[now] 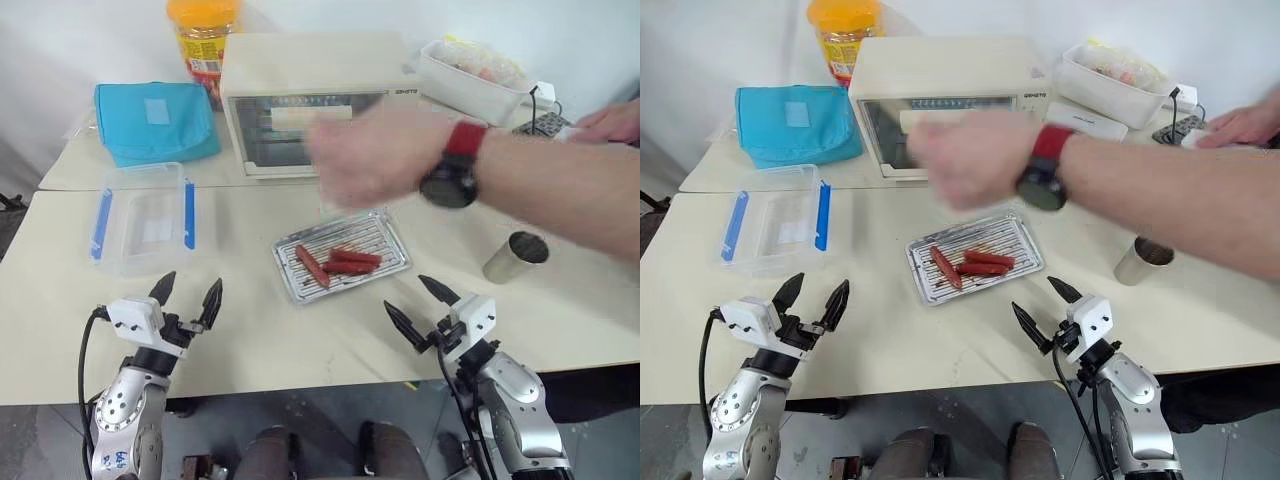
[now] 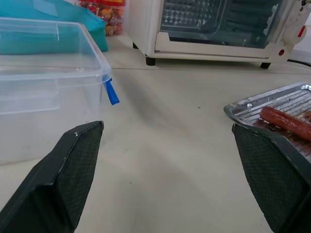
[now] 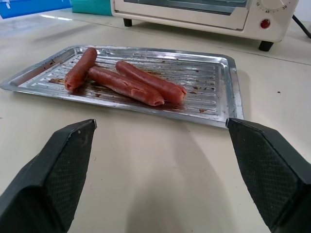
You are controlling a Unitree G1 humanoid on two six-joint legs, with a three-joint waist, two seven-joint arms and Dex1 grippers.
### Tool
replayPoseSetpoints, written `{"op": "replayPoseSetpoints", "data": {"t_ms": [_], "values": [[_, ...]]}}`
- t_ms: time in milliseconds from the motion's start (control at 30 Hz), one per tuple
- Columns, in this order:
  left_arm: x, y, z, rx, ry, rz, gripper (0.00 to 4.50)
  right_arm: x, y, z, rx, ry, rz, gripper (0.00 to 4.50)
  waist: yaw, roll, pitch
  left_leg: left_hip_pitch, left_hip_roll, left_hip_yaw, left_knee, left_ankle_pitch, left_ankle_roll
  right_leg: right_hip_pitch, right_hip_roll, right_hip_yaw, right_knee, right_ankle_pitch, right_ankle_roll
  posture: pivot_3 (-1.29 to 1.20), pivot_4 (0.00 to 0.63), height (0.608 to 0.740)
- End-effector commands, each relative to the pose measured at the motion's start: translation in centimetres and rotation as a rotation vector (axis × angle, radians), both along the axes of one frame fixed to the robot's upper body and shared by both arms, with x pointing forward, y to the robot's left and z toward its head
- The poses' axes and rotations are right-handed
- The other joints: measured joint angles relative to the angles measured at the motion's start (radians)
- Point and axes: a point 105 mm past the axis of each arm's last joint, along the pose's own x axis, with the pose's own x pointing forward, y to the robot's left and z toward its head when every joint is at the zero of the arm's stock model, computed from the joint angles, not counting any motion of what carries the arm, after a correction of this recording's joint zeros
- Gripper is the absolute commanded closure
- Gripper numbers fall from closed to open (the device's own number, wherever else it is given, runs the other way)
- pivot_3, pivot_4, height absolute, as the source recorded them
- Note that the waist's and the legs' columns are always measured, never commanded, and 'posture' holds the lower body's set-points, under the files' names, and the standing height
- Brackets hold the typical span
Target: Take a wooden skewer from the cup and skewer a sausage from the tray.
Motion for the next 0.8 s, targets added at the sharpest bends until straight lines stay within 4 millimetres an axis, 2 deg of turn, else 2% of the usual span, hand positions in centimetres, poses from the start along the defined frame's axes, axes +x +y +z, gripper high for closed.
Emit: {"op": "replayPoseSetpoints", "data": {"t_ms": [33, 400, 800], "values": [[-0.33, -0.2, 0.66, 0.024, -0.029, -0.01, 0.0, -0.27, -0.01, 0.9, -0.004, -0.038, 0.014, 0.03, 0.001, 0.0, 0.0, 0.0, 0.0, 0.0, 0.0, 0.0, 0.0, 0.0, 0.0, 0.0, 0.0, 0.0, 0.0, 0.0, 0.15, 0.74], [-1.31, -0.43, 0.68, 0.013, -0.022, -0.01, 0.0, -0.16, 0.44, 0.77, 0.0, -0.028, 0.043, 0.03, 0.0, 0.0, 0.0, 0.0, 0.0, 0.0, 0.0, 0.0, 0.0, 0.0, 0.0, 0.0, 0.0, 0.0, 0.0, 0.0, 0.15, 0.74], [-0.49, -0.28, 1.2, 0.025, -0.038, -0.009, 0.0, 0.04, 0.05, 0.52, -0.008, -0.026, 0.036, 0.03, 0.0, 0.0, 0.0, 0.0, 0.0, 0.0, 0.0, 0.0, 0.0, 0.0, 0.0, 0.0, 0.0, 0.0, 0.0, 0.0, 0.15, 0.74]]}}
